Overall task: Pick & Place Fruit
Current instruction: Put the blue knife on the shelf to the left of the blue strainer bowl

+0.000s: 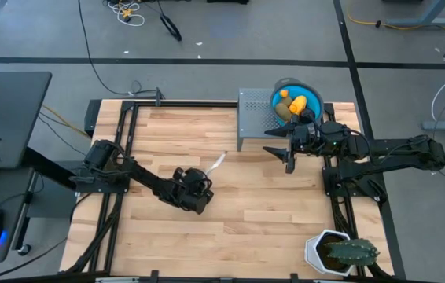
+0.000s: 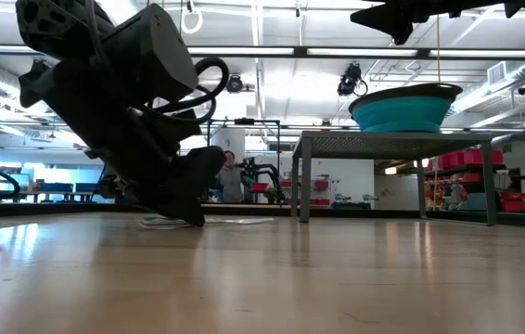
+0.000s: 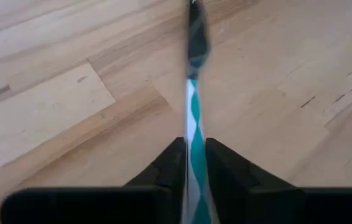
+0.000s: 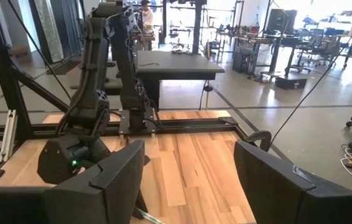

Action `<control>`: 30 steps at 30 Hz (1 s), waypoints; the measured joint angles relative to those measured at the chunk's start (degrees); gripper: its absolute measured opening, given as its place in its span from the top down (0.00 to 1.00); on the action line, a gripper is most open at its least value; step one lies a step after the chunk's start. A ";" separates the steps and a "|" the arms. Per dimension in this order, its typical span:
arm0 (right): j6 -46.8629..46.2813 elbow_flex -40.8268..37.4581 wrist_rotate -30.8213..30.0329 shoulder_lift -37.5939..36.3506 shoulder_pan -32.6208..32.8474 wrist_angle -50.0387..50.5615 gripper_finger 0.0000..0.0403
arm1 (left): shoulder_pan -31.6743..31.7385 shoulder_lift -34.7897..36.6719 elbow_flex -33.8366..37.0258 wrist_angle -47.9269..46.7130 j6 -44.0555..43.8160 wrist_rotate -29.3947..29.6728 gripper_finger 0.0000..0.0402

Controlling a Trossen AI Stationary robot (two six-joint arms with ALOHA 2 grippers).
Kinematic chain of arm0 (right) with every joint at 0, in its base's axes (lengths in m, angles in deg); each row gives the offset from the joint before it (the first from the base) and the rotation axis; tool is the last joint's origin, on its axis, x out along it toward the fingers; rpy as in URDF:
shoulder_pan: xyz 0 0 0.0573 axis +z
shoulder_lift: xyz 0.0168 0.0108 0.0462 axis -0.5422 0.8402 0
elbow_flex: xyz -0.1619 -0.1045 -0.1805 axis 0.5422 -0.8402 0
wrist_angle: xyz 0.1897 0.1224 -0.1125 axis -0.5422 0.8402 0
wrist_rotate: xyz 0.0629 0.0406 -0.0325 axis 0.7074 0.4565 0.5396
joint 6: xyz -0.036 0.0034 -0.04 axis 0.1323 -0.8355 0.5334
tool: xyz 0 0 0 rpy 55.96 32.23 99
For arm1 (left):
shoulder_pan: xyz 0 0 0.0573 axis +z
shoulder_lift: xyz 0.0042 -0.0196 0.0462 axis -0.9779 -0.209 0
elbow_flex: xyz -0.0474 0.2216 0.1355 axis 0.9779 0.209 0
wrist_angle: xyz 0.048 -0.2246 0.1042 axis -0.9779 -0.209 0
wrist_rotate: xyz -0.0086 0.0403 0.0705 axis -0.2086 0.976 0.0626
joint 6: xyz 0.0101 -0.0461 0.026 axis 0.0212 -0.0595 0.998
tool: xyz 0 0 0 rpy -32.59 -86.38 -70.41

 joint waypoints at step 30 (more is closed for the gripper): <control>-0.02 0.00 0.00 0.00 0.00 0.00 0.36 | -0.43 7.63 0.31 -0.58 -8.51 -1.43 0.86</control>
